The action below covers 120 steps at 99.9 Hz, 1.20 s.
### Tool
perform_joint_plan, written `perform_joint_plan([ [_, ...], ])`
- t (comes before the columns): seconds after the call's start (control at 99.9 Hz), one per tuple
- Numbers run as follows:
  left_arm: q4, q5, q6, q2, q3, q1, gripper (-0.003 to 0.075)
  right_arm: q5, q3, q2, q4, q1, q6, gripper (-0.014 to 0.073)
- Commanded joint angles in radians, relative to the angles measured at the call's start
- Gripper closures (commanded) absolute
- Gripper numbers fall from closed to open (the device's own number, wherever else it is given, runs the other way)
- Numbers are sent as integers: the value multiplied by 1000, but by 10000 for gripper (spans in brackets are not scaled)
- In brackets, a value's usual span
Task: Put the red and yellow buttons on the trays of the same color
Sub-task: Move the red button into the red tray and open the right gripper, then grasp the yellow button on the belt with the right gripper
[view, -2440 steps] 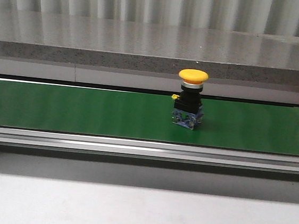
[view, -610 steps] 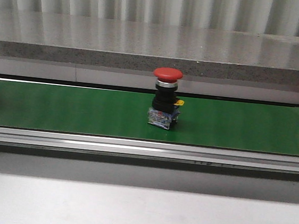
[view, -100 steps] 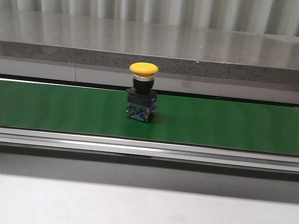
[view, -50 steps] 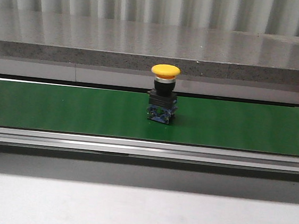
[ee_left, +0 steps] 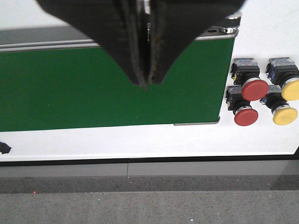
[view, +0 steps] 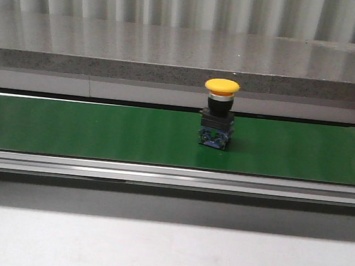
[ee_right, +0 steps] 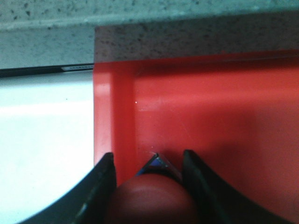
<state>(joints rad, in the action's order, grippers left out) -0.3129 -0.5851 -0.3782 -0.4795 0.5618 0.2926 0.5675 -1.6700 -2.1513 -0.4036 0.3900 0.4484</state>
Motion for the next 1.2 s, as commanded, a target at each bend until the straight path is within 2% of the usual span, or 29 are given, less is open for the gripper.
perform_joint_plan([
  [0.0,-10,73,0,-2,26,7,740,-38,-34,61,-13,8,4,137],
  [0.06,-10,73,0,-2,26,7,740,-39,-34,61,-13,8,4,10],
  [0.13,-10,73,0,-2,26,7,740,-38,-34,65,-13,8,4,-77],
  [0.21,-10,73,0,-2,26,7,740,-36,-36,75,-13,8,4,-52],
  [0.39,-10,73,0,-2,26,7,740,-23,-43,124,-13,8,4,-52],
  [0.871,-10,73,0,-2,26,7,740,279,-83,364,-12,5,45,-52],
  [1.011,-10,73,0,-2,26,7,740,307,-15,451,-14,-5,71,-52],
  [1.191,-10,73,0,-2,26,7,740,294,170,591,-14,-55,89,-52],
])
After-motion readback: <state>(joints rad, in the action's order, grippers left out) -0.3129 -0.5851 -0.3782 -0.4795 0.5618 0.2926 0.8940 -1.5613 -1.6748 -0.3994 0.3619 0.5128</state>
